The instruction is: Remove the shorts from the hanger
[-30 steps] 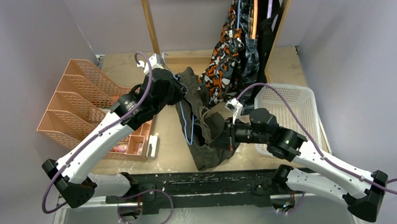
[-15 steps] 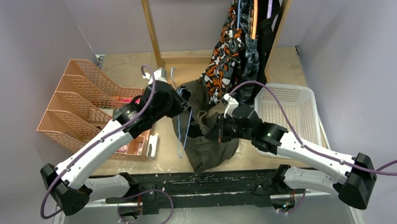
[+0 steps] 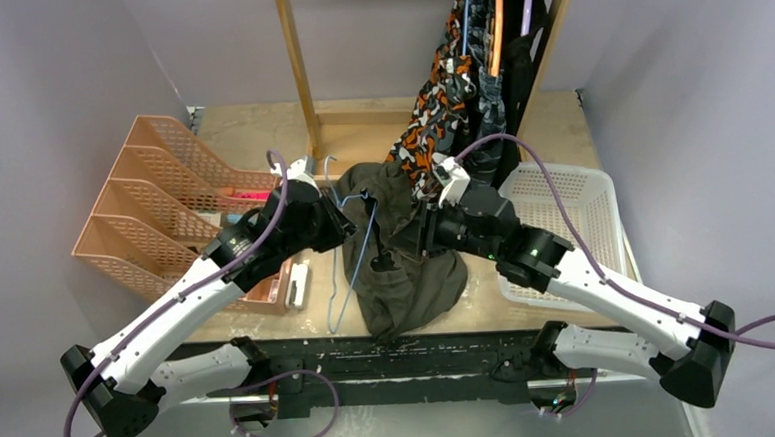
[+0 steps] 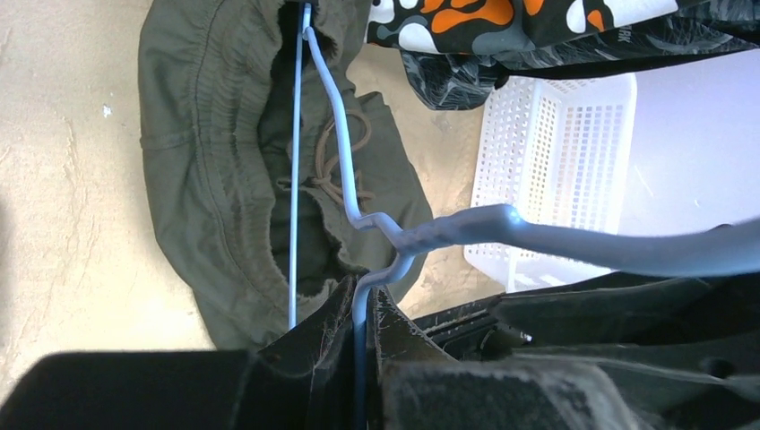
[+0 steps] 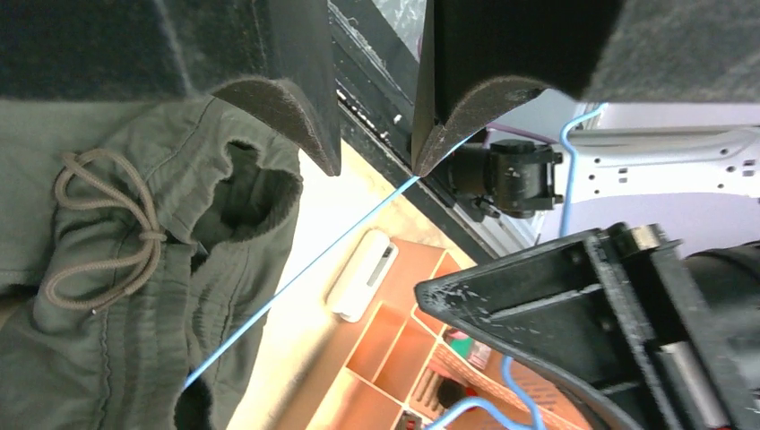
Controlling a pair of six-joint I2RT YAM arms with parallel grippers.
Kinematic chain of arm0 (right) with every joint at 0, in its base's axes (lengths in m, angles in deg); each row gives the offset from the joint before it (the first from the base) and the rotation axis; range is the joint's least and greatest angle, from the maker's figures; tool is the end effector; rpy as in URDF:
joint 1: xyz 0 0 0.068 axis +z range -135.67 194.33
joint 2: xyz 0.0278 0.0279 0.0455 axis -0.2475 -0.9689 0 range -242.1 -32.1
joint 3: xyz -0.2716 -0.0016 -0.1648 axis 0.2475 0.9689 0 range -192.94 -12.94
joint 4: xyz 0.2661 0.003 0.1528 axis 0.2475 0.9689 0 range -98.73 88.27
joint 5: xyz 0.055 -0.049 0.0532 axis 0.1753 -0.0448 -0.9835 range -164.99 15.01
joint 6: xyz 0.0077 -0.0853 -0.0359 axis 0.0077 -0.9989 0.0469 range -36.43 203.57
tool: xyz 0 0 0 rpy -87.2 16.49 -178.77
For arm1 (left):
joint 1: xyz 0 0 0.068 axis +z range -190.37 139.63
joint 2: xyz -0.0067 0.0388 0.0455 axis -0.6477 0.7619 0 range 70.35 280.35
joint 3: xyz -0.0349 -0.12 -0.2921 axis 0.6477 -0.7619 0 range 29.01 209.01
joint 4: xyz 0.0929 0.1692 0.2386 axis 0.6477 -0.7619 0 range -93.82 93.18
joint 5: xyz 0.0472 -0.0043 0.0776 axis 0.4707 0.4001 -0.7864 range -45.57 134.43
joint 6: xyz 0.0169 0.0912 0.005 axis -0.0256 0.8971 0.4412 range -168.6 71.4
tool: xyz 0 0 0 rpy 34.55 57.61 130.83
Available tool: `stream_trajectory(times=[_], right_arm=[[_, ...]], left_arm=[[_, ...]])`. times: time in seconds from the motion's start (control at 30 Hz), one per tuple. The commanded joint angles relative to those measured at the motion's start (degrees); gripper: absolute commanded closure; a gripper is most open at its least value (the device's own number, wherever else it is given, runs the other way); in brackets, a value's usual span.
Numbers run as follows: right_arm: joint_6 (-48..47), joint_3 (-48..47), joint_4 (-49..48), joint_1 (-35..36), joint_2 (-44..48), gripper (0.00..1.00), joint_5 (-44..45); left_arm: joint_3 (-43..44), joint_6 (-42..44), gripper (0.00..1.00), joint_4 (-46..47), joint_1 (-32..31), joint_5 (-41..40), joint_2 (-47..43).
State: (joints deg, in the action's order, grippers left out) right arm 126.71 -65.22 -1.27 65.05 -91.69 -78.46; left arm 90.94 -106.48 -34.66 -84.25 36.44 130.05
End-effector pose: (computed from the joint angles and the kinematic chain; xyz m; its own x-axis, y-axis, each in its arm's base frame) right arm 0.1945 0.2459 0.3631 -0.6715 0.2570 -0.6950 -0.4804 0.5630 0.6725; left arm 0.2109 -0.1867 0.3614 -0.7355 -0.4563 -0.5008 -0.0339 0.7630 -0.6455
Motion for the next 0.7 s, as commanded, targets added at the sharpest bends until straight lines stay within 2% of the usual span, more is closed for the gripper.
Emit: stream_trajectory(times=[0.0,0.13,0.3,0.5,0.67], right_arm=[[1.2,-1.5,-3.4,0.3,3.9,0.61,0.5],[3.8,-1.6,-8.3,0.3,4.8,0.56,-2.5],[7.1,-2.6,-13.4,0.3,2.1,0.52,-1.8],[-5.0,-12.1,-19.2,0.6,-7.0,0.50,-13.7],[-12.5,-17.5,-15.9,1.1,-11.9,0.47,-11.9]], left_arm=[[-0.9,1.1,1.00,2.8,0.3,2.8,-2.0],[-3.7,1.9,1.00,5.0,0.1,7.1,-4.2],[-7.7,3.3,1.00,10.8,-0.1,11.3,-9.9],[-6.7,5.1,1.00,7.4,-0.1,14.1,-10.0],[-6.6,4.6,1.00,8.1,-0.1,14.9,-10.3]])
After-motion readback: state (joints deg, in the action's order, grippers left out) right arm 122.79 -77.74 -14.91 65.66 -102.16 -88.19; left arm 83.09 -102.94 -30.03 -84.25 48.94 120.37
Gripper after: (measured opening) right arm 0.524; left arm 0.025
